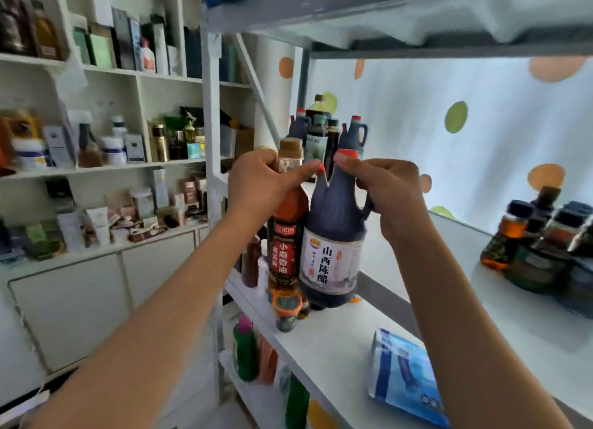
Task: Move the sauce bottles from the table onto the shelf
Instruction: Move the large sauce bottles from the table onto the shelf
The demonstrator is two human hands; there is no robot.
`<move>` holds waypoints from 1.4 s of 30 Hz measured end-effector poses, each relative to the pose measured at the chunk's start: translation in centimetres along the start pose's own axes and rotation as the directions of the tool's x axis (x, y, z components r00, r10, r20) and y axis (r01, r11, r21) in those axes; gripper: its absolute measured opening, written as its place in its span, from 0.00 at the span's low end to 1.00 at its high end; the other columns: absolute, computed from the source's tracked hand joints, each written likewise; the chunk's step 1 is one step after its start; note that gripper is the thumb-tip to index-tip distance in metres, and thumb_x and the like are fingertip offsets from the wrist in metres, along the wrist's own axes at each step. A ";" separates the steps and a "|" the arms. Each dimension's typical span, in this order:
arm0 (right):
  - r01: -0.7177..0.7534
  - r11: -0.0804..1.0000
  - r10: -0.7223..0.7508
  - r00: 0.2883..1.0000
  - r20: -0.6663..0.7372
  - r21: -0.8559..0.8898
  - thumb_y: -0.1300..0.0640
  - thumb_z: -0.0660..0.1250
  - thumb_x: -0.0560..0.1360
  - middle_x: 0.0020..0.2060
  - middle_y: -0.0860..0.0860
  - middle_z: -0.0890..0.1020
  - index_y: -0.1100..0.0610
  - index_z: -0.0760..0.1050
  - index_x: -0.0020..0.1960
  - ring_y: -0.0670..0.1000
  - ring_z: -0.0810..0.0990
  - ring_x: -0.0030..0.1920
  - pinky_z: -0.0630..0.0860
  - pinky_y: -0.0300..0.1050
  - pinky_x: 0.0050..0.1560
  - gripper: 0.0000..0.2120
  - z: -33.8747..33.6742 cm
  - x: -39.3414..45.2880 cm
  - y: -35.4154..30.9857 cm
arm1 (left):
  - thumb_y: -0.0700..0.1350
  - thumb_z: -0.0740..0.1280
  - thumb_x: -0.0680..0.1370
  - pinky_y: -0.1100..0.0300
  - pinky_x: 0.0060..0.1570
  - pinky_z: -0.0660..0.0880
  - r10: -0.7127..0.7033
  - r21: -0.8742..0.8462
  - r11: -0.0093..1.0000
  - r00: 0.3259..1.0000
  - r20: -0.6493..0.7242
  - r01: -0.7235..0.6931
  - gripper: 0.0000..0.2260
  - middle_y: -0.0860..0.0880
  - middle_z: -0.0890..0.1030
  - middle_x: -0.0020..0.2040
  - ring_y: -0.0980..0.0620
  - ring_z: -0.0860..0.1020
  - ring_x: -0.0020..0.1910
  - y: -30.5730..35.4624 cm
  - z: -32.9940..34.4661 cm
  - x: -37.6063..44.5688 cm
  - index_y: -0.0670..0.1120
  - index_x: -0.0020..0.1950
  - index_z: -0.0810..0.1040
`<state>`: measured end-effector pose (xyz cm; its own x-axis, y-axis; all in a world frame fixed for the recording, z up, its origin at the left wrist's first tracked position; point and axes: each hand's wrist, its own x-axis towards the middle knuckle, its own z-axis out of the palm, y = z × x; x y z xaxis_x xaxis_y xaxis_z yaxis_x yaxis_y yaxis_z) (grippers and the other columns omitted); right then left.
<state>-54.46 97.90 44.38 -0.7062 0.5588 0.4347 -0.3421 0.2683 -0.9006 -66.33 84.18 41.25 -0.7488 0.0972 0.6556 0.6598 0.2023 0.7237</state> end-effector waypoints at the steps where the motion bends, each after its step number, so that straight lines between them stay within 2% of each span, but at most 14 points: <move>1: 0.010 1.000 -0.010 1.000 -0.017 -0.016 0.55 0.78 0.70 0.16 0.41 0.69 0.56 0.73 0.25 0.39 0.68 0.19 0.63 0.29 0.22 0.19 0.4 1.2 0.2 | 0.70 0.74 0.61 0.54 0.28 0.65 0.009 -0.021 1.000 1.000 0.011 -0.009 0.31 0.50 0.69 0.24 0.57 0.65 0.25 -0.7 0.9 1.5 0.43 0.27 0.68; 6: -0.028 0.998 0.018 0.985 -0.174 -0.056 0.52 0.78 0.69 0.18 0.41 0.70 0.57 0.74 0.26 0.41 0.69 0.20 0.65 0.33 0.22 0.19 3.1 7.1 1.4 | 0.69 0.73 0.63 0.56 0.30 0.64 0.045 -0.061 0.997 0.997 0.070 -0.041 0.28 0.53 0.68 0.23 0.56 0.65 0.25 -3.2 4.4 8.5 0.47 0.27 0.67; 10: -0.007 0.994 -0.023 0.965 -0.263 -0.111 0.51 0.78 0.68 0.21 0.43 0.71 0.55 0.77 0.26 0.43 0.70 0.24 0.64 0.35 0.24 0.17 5.3 11.5 2.1 | 0.70 0.72 0.64 0.53 0.31 0.68 0.117 -0.065 0.992 0.986 0.121 -0.110 0.30 0.49 0.73 0.24 0.54 0.69 0.25 -5.0 5.3 13.5 0.43 0.28 0.72; 13: -0.014 0.992 -0.028 0.943 -0.331 -0.122 0.52 0.79 0.67 0.24 0.48 0.74 0.62 0.81 0.32 0.45 0.71 0.26 0.65 0.37 0.27 0.15 7.1 14.6 2.5 | 0.73 0.70 0.63 0.51 0.34 0.74 0.111 -0.089 0.991 0.984 0.141 -0.099 0.32 0.47 0.77 0.27 0.51 0.76 0.29 -6.3 5.9 16.9 0.41 0.32 0.77; 17: -0.023 0.986 -0.040 0.926 -0.375 -0.163 0.51 0.79 0.67 0.31 0.56 0.74 0.70 0.80 0.39 0.48 0.71 0.32 0.66 0.43 0.34 0.21 9.0 17.3 3.9 | 0.70 0.70 0.66 0.57 0.34 0.72 0.136 -0.061 0.990 0.977 0.164 -0.127 0.28 0.50 0.78 0.28 0.54 0.76 0.30 -8.0 7.3 19.7 0.43 0.32 0.77; 22: -0.095 0.977 0.000 0.896 -0.445 -0.191 0.53 0.78 0.69 0.29 0.51 0.78 0.62 0.83 0.37 0.38 0.72 0.24 0.67 0.30 0.26 0.13 9.9 19.4 5.6 | 0.68 0.71 0.67 0.56 0.36 0.73 0.152 -0.117 0.985 0.961 0.232 -0.127 0.24 0.52 0.77 0.28 0.54 0.76 0.30 -10.1 9.1 21.7 0.47 0.30 0.76; 25: -0.093 0.979 0.006 0.901 -0.433 -0.179 0.55 0.78 0.69 0.27 0.48 0.81 0.59 0.83 0.35 0.40 0.76 0.27 0.70 0.32 0.27 0.10 10.4 20.1 6.8 | 0.68 0.70 0.69 0.58 0.34 0.71 0.125 -0.102 0.989 0.967 0.222 -0.104 0.23 0.53 0.77 0.28 0.56 0.75 0.30 -10.9 10.0 22.0 0.48 0.30 0.74; 30: -0.053 0.979 -0.025 0.928 -0.372 -0.199 0.52 0.77 0.71 0.35 0.59 0.83 0.60 0.84 0.38 0.50 0.80 0.36 0.76 0.42 0.38 0.11 10.2 20.4 8.4 | 0.63 0.69 0.73 0.63 0.45 0.77 0.039 -0.257 0.966 0.963 0.266 0.032 0.16 0.56 0.80 0.42 0.59 0.79 0.42 -12.0 10.2 20.4 0.51 0.45 0.78; 32: -0.035 0.978 -0.040 0.937 -0.348 -0.208 0.51 0.75 0.72 0.36 0.57 0.84 0.59 0.84 0.39 0.53 0.82 0.39 0.79 0.46 0.40 0.10 9.6 19.9 9.0 | 0.60 0.67 0.76 0.63 0.53 0.77 0.076 -0.350 0.934 0.919 0.387 0.070 0.14 0.57 0.79 0.51 0.62 0.78 0.50 -12.9 10.1 18.7 0.54 0.57 0.75; 35: -0.092 0.948 -0.002 0.956 -0.295 -0.304 0.50 0.74 0.73 0.40 0.51 0.85 0.52 0.82 0.43 0.49 0.84 0.43 0.80 0.39 0.40 0.06 8.6 18.5 10.2 | 0.51 0.71 0.75 0.60 0.61 0.74 0.025 -0.410 0.873 0.815 0.579 0.265 0.24 0.59 0.78 0.58 0.61 0.77 0.58 -15.8 10.1 15.5 0.57 0.68 0.65; 37: -0.153 0.880 0.028 0.962 -0.272 -0.450 0.45 0.74 0.72 0.42 0.46 0.83 0.48 0.79 0.47 0.47 0.82 0.44 0.80 0.40 0.40 0.09 8.0 17.4 11.2 | 0.46 0.76 0.72 0.58 0.60 0.74 -0.081 -0.299 0.876 0.728 0.681 0.377 0.28 0.58 0.79 0.57 0.57 0.78 0.58 -18.0 10.1 13.9 0.55 0.66 0.67; 38: -0.181 0.850 0.055 0.965 -0.258 -0.496 0.43 0.74 0.70 0.45 0.46 0.82 0.48 0.77 0.51 0.47 0.82 0.45 0.80 0.43 0.41 0.14 7.7 16.9 11.6 | 0.45 0.78 0.69 0.59 0.59 0.75 -0.122 -0.216 0.903 0.703 0.701 0.372 0.29 0.58 0.79 0.56 0.56 0.78 0.58 -19.0 10.1 13.4 0.54 0.65 0.68; 40: -0.229 0.811 0.127 0.967 -0.221 -0.538 0.42 0.77 0.67 0.51 0.46 0.81 0.48 0.73 0.62 0.48 0.81 0.49 0.81 0.46 0.45 0.27 7.7 16.0 12.3 | 0.45 0.81 0.65 0.57 0.61 0.74 -0.167 -0.101 0.937 0.686 0.708 0.333 0.33 0.58 0.79 0.57 0.56 0.78 0.58 -20.1 9.7 13.0 0.55 0.65 0.69; 42: -0.218 0.745 0.113 0.973 -0.202 -0.631 0.44 0.80 0.64 0.57 0.44 0.78 0.47 0.66 0.68 0.49 0.79 0.54 0.80 0.46 0.50 0.37 8.2 15.2 13.1 | 0.47 0.82 0.63 0.58 0.61 0.73 -0.171 -0.062 0.953 0.697 0.696 0.296 0.34 0.59 0.78 0.59 0.58 0.76 0.58 -20.4 9.5 13.4 0.55 0.66 0.70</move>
<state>-74.80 103.50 39.22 -0.6007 0.7324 0.3204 0.2899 0.5731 -0.7665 -90.36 90.65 33.22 -0.6783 0.7117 0.1830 0.4112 0.1612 0.8972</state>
